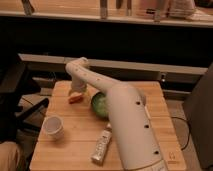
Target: Place the pepper in the ceramic bowl
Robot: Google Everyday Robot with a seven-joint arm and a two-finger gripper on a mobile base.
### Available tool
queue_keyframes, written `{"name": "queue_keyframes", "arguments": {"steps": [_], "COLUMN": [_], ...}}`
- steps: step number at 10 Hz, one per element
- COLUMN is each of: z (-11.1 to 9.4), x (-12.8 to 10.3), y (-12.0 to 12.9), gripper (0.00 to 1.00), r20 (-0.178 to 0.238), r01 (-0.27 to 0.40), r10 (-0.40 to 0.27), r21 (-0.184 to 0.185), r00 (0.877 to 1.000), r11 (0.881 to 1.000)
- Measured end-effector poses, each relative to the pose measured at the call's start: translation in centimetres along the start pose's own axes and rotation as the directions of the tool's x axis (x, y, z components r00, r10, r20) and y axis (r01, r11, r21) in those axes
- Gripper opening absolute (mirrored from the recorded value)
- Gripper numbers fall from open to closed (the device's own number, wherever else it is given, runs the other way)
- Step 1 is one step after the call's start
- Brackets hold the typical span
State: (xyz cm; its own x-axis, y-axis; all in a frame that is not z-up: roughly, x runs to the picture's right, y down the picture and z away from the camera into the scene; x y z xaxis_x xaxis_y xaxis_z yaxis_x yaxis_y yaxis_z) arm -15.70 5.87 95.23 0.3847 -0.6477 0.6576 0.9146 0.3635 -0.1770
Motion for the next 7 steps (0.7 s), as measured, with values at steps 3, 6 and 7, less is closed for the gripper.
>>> {"name": "queue_keyframes", "arguments": {"steps": [3, 6, 7], "z": [0.32, 0.62, 0.71], "x": [0.07, 0.14, 0.19], "y": [0.21, 0.35, 0.40], "gripper": [0.80, 0.80, 0.78], "r20": [0.005, 0.010, 0.011], "r01": [-0.004, -0.005, -0.006], "r10": [0.004, 0.005, 0.006], "r21": [-0.002, -0.004, -0.004], "r00": [1.000, 1.000, 1.000], "r11": [1.000, 1.000, 1.000]}}
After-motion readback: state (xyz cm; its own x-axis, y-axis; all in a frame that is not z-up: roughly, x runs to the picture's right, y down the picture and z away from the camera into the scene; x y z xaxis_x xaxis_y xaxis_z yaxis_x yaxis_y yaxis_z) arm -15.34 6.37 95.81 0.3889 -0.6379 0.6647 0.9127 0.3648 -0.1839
